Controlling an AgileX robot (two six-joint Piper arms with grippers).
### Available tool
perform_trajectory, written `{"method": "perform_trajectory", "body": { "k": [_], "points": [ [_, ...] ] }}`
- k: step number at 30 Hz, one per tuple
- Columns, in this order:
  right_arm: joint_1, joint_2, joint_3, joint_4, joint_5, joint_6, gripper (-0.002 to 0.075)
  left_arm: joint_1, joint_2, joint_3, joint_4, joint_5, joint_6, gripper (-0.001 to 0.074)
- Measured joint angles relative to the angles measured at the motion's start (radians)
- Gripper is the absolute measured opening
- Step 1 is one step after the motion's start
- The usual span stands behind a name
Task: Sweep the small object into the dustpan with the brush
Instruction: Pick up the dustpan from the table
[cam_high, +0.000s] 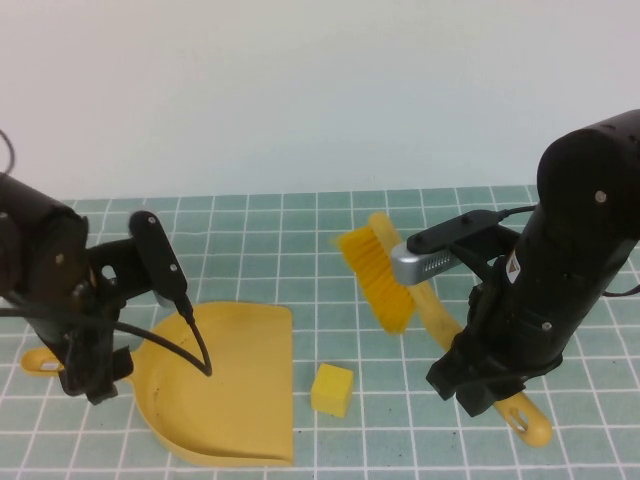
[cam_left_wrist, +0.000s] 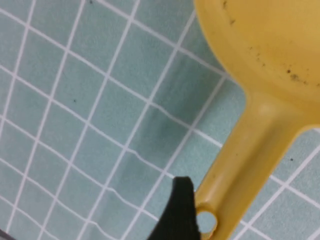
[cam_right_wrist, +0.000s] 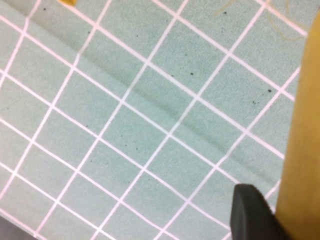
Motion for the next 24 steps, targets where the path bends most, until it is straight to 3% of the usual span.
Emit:
{"method": "perform_trajectory", "body": {
  "k": [24],
  "points": [
    [0.0, 0.0, -0.001, -0.001, -0.008, -0.01, 0.0168, 0.022, 0.147, 0.0, 0.091, -0.045, -0.026, 0.0617]
  ]
}}
